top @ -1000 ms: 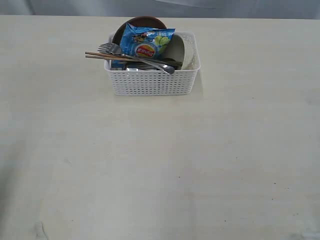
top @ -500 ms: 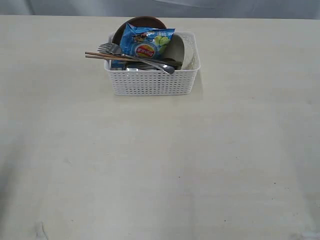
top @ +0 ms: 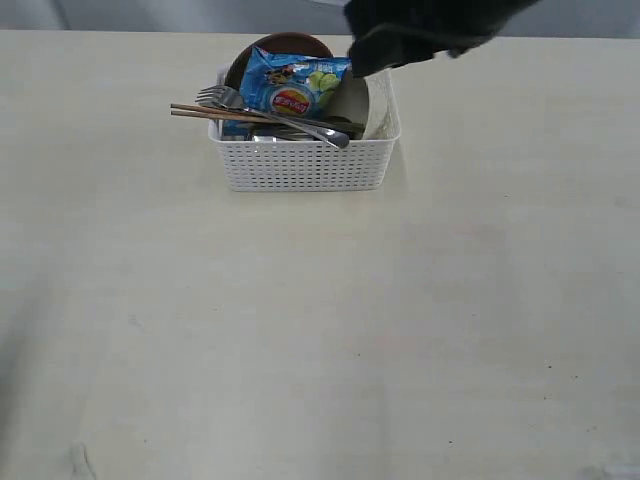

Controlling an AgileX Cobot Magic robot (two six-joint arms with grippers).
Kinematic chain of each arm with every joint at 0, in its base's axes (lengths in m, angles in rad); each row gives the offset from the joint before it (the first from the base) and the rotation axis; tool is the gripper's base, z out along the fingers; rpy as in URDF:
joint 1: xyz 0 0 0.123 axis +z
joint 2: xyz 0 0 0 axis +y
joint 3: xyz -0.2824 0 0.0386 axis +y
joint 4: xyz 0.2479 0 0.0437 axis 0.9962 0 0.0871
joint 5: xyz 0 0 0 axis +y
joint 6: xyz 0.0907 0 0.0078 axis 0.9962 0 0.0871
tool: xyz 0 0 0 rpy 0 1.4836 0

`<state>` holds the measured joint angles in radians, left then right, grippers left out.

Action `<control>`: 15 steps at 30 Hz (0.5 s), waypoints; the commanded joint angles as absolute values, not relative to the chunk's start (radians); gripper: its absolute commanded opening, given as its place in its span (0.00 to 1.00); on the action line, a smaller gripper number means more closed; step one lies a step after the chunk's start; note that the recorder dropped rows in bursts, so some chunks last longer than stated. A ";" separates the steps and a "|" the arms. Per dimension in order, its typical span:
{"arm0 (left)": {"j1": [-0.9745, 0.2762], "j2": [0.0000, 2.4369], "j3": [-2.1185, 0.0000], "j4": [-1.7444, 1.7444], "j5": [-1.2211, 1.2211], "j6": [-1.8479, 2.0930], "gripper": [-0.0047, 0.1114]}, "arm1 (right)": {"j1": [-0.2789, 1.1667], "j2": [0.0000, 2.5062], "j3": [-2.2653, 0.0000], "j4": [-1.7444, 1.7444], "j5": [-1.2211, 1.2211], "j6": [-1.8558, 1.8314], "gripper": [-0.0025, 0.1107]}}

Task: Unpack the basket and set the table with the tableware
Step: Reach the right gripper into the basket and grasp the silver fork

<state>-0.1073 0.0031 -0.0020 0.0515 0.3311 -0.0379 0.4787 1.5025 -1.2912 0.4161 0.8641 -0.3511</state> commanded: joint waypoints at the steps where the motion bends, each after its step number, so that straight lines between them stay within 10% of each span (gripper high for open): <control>1: -0.114 0.000 0.000 0.049 0.319 -0.037 0.04 | 0.541 1.721 -1.427 0.363 0.869 -0.365 0.37; 15: -0.114 0.000 0.000 0.049 0.319 -0.037 0.04 | 0.563 2.019 -1.641 0.195 0.846 -0.366 0.37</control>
